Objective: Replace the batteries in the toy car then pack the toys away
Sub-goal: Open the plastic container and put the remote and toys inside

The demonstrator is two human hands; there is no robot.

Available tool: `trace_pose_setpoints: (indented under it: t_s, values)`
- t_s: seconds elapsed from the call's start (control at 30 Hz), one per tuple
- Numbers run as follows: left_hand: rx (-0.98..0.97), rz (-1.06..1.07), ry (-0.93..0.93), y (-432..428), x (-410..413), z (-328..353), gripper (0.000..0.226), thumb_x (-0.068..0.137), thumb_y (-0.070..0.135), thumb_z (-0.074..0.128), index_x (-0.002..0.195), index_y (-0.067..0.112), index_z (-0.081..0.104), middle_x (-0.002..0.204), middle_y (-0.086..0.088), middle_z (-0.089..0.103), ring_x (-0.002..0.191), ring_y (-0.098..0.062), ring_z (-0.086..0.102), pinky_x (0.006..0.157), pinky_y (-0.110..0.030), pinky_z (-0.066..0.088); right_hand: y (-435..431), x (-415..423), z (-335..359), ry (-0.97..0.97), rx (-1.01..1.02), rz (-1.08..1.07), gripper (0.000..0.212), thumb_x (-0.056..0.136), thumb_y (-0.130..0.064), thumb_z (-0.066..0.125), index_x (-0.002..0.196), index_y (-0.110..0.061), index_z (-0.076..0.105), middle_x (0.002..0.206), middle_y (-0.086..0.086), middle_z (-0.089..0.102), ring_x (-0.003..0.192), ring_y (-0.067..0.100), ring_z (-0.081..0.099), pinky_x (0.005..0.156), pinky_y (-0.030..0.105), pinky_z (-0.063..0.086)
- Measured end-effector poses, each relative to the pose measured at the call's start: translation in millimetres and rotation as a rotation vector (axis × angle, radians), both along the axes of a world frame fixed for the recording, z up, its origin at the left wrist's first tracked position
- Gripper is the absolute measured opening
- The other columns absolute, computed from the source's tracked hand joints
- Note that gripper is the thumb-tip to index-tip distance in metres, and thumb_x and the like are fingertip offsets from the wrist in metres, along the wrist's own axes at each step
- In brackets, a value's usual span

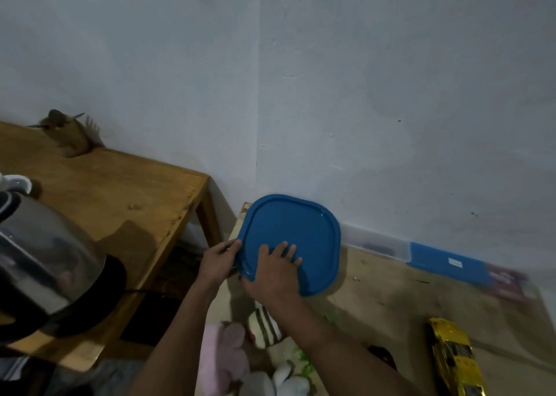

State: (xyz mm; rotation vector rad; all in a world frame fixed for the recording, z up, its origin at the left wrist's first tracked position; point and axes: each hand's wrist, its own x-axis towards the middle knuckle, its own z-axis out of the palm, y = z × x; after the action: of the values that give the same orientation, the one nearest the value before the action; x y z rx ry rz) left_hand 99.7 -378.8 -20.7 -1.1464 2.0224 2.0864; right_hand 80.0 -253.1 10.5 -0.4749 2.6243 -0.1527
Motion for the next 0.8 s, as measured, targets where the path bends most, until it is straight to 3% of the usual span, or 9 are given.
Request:
trace_pose_setpoints:
  t_s: [0.17, 0.37, 0.43, 0.5, 0.57, 0.63, 0.7, 0.8]
  values:
    - [0.014, -0.057, -0.050, -4.9, 3.0, -4.1, 0.036, 0.100, 0.045, 0.046, 0.116, 0.022, 0.069, 0.115, -0.001, 0.068, 0.108, -0.020, 0.063, 0.100, -0.047, 0.051, -0.6, 0.0, -0.1, 0.012, 0.002, 0.009, 0.084, 0.090, -0.058, 0.048, 0.151, -0.013, 0.010, 0.155, 0.034, 0.006, 0.142, 0.055, 0.003, 0.114, 0.064, 0.013]
    - [0.115, -0.064, -0.058, -5.6, 2.1, 1.3, 0.034, 0.102, 0.041, 0.042, 0.118, 0.023, 0.066, 0.117, -0.003, 0.067, 0.112, -0.023, 0.061, 0.100, -0.050, 0.049, 2.8, -0.8, 4.3, 0.027, -0.043, 0.006, 0.082, 0.087, -0.061, 0.045, 0.148, -0.016, 0.014, 0.154, 0.033, 0.014, 0.141, 0.055, 0.009, 0.112, 0.064, 0.017]
    - [0.131, -0.062, -0.056, -3.7, 2.5, 5.2, 0.031, 0.103, 0.041, 0.042, 0.114, 0.024, 0.065, 0.115, -0.001, 0.067, 0.108, -0.022, 0.062, 0.096, -0.046, 0.052, 4.3, -2.2, 7.5, 0.028, -0.078, 0.001, 0.080, 0.084, -0.064, 0.043, 0.145, -0.019, 0.017, 0.151, 0.029, 0.024, 0.139, 0.054, 0.017, 0.110, 0.064, 0.023]
    - [0.116, -0.055, -0.046, -2.7, 2.6, 5.8, 0.027, 0.102, 0.041, 0.044, 0.113, 0.028, 0.065, 0.117, -0.001, 0.066, 0.109, -0.022, 0.062, 0.097, -0.047, 0.052, 8.4, -4.9, 20.4, 0.063, -0.173, -0.013, 0.073, 0.080, -0.069, 0.042, 0.134, -0.022, 0.025, 0.135, 0.021, 0.043, 0.128, 0.049, 0.037, 0.101, 0.059, 0.038]
    - [0.111, -0.020, -0.027, -0.8, 2.0, 4.6, 0.029, 0.101, 0.036, 0.049, 0.123, 0.024, 0.063, 0.119, -0.003, 0.065, 0.108, -0.023, 0.063, 0.095, -0.046, 0.053, 19.0, -8.0, 42.3, 0.143, -0.293, -0.013, 0.060, 0.079, -0.068, 0.045, 0.119, -0.024, 0.034, 0.112, 0.008, 0.054, 0.103, 0.033, 0.054, 0.084, 0.045, 0.048]
    - [0.131, 0.028, -0.015, 2.2, 0.5, 4.8, 0.033, 0.100, 0.030, 0.053, 0.130, 0.017, 0.060, 0.116, -0.004, 0.063, 0.103, -0.024, 0.064, 0.084, -0.041, 0.058, 34.5, -13.2, 66.8, 0.259, -0.394, 0.006, 0.046, 0.083, -0.059, 0.051, 0.116, -0.027, 0.043, 0.099, -0.002, 0.060, 0.086, 0.021, 0.058, 0.075, 0.038, 0.049]
    - [0.103, 0.050, -0.010, 5.4, -1.2, 6.3, 0.035, 0.100, 0.028, 0.054, 0.132, 0.015, 0.059, 0.117, -0.005, 0.060, 0.102, -0.025, 0.063, 0.077, -0.038, 0.058, 54.3, -19.0, 87.5, 0.401, -0.462, 0.043, 0.039, 0.087, -0.048, 0.056, 0.122, -0.030, 0.056, 0.097, -0.007, 0.069, 0.081, 0.016, 0.064, 0.073, 0.035, 0.053]
    - [0.024, 0.067, -0.011, 10.7, -3.6, 6.8, 0.035, 0.101, 0.027, 0.053, 0.132, 0.013, 0.060, 0.113, -0.005, 0.057, 0.103, -0.026, 0.060, 0.085, -0.044, 0.058, 92.7, -23.3, 97.3, 0.709, -0.568, 0.112, 0.029, 0.091, -0.032, 0.062, 0.117, -0.024, 0.070, 0.095, -0.005, 0.076, 0.078, 0.010, 0.071, 0.069, 0.028, 0.057]
